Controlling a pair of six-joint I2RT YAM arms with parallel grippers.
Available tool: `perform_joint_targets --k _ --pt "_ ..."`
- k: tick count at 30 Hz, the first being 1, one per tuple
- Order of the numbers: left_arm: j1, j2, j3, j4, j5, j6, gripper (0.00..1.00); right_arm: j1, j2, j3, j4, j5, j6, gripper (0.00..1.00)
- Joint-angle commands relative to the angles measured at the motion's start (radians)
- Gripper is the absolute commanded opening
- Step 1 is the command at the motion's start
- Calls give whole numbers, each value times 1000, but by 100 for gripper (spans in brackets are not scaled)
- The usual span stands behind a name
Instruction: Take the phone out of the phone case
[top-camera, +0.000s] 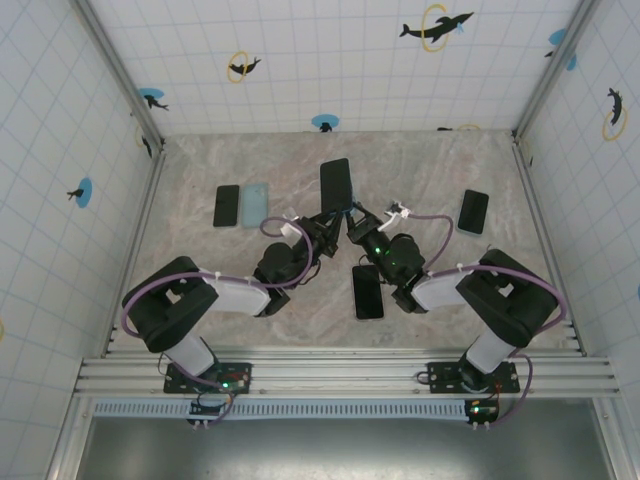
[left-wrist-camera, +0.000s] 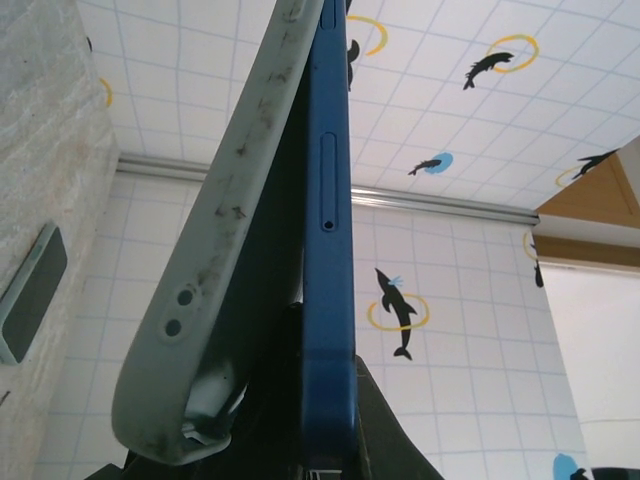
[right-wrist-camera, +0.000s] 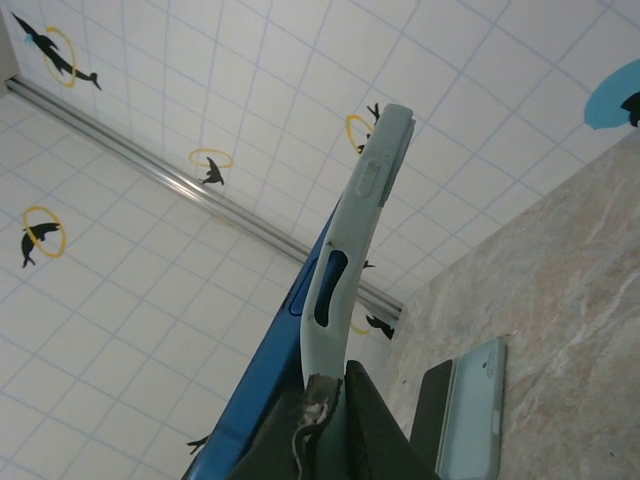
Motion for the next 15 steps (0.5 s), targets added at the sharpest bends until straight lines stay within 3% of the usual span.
perform_joint_targets --k 1,8,15 --pt "9 -32 36 5 30 57 0 -2 -44 17 -69 108 -35 0" --pt "9 -83 23 -70 70 85 0 -15 -58 73 -302 273 -47 0" --pt "32 -155 1 -160 105 123 0 -39 -53 80 -374 307 -33 0"
